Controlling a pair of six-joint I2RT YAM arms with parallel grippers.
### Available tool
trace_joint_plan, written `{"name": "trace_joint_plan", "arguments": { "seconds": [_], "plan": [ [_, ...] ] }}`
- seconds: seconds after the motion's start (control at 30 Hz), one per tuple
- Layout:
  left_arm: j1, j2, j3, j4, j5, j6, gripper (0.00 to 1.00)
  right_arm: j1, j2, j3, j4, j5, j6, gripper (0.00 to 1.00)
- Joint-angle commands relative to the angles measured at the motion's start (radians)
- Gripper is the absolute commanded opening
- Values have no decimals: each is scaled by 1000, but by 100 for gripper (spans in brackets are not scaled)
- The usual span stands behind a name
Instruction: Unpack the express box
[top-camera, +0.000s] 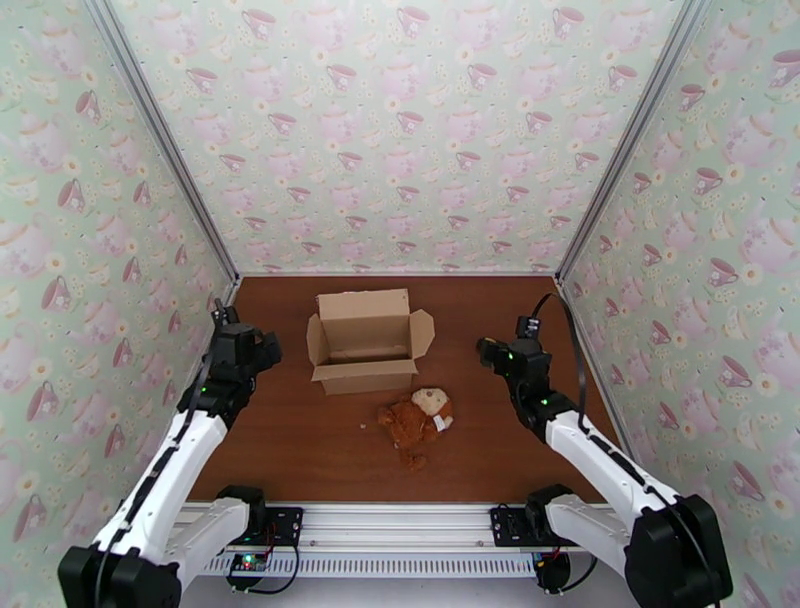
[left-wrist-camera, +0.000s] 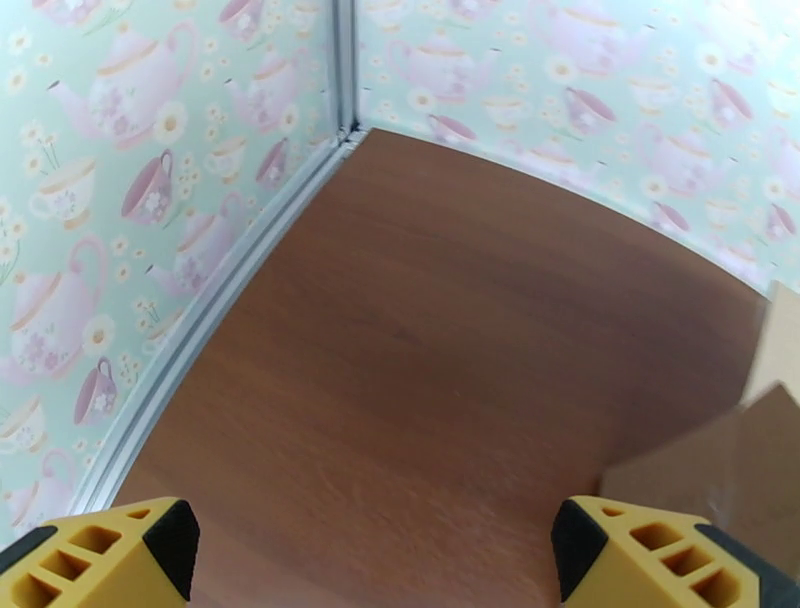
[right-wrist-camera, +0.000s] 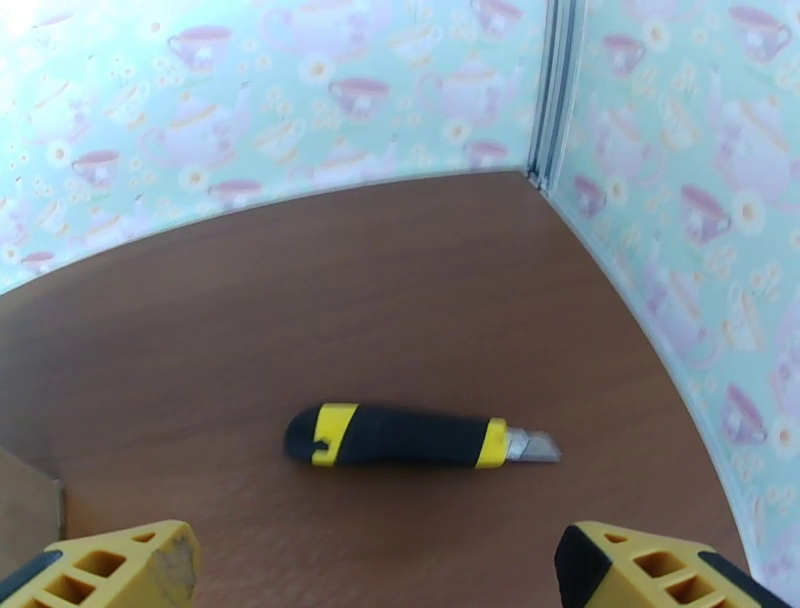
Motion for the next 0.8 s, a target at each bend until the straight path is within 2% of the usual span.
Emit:
{"name": "trace_joint_plan", "arguments": {
  "seconds": [0.0,0.23,0.37,0.47,0.57,0.77],
  "plan": [
    [21,59,-49,193,-38,44,100,-33,53,-34,242,34,-87,100],
    [41,182,-219,622,-9,167,100,-58,225,-56,408,14,-139,100],
    [58,269,-234,714,43,191,100,-63,333,-66,540,11,-175,100],
    [61,305,-285,854,79,202,100,-67,383,-22,521,-11,-210,100],
    [63,338,-324,971,114,214,100,-73,419,-37,616,-27,-241,100],
    [69,421,-362,1103,174,228,100,-131,426,-74,668,-131,-202,100]
  ]
}}
